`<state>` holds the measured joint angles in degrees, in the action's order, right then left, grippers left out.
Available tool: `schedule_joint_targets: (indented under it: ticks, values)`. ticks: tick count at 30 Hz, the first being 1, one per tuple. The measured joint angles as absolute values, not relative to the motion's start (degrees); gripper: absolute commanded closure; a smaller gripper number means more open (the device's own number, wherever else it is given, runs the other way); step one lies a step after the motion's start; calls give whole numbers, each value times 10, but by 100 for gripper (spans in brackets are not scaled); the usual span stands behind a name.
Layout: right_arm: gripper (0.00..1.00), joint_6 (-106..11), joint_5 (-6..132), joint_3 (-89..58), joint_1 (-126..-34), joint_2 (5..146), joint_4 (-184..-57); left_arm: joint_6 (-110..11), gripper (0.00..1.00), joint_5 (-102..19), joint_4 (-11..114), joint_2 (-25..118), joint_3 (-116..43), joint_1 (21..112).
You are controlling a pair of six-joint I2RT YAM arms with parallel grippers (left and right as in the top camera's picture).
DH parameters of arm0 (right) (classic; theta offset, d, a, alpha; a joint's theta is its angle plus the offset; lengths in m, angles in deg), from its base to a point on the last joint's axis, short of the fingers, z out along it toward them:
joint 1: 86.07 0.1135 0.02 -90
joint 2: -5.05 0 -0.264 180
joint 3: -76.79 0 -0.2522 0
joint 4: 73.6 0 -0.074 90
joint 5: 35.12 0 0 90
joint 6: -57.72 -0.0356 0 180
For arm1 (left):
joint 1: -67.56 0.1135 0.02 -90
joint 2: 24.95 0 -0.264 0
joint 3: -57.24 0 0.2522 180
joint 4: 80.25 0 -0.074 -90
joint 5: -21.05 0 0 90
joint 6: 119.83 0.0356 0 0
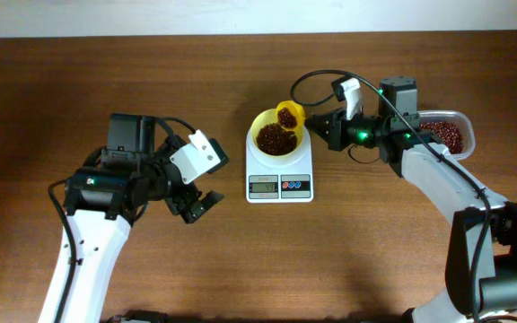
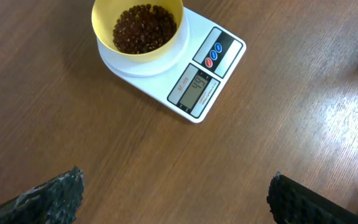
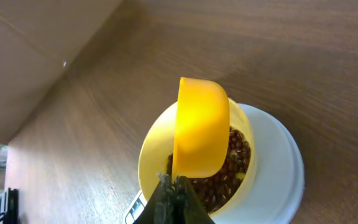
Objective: Scoop item into bowl and weigh 50g on scale
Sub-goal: 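Tilt the scoop slowly to trickle beans into the bowl, then carry the scoop back to the bean tub with the right gripper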
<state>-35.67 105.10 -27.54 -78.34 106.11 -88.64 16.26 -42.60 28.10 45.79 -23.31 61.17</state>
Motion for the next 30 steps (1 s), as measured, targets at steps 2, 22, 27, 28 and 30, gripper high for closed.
schedule_joint_targets:
  ticks: [2,22,27,28,30]
  values:
    - [96,-353,1063,-275,-783,1061,-887,163,1,-426,281,458,-233,612]
    - [96,-529,1147,-279,-791,1061,-751,163,1,-426,281,458,-233,612]
    - [96,-742,1179,-279,-872,1060,-608,163,1,-426,280,458,-233,612]
    - [96,-760,1180,-279,-893,1060,-608,163,1,-426,281,458,-233,612]
    - [96,-775,1181,-279,-936,1060,-608,163,1,-426,281,458,-233,612]
